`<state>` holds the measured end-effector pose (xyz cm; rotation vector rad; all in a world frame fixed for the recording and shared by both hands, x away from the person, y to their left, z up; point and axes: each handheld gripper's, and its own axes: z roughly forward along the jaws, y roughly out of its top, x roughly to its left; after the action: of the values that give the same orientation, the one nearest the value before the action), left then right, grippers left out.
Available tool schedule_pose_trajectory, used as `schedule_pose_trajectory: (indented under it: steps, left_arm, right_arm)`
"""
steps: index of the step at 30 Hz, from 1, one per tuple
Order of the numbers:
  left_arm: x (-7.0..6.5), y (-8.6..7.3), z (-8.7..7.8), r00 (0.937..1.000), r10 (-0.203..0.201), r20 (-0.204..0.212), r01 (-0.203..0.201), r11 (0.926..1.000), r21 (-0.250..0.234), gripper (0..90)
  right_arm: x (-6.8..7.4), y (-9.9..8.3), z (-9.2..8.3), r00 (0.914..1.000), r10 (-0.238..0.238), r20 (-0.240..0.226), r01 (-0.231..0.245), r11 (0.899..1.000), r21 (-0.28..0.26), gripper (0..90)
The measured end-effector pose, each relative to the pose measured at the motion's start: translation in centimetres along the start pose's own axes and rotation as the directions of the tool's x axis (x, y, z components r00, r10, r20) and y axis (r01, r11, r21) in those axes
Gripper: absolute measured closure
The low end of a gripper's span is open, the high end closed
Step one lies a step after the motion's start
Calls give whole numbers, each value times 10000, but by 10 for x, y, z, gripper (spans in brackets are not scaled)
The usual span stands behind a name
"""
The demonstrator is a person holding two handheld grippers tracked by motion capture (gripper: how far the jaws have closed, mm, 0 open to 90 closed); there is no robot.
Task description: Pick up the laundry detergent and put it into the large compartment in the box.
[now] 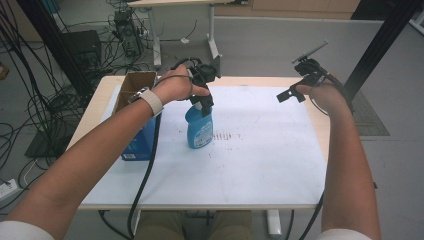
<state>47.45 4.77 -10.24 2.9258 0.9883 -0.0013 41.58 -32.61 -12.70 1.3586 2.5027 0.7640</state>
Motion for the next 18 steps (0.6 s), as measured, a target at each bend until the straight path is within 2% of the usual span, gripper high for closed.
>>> schedule_pose_trajectory:
  steps: [18]
  left_arm:
    - [0,-1,0,10000,-34,-15,34,10000,-47,94]
  right_arm:
    - [0,0,1,10000,-20,-10,20,10000,7,81]
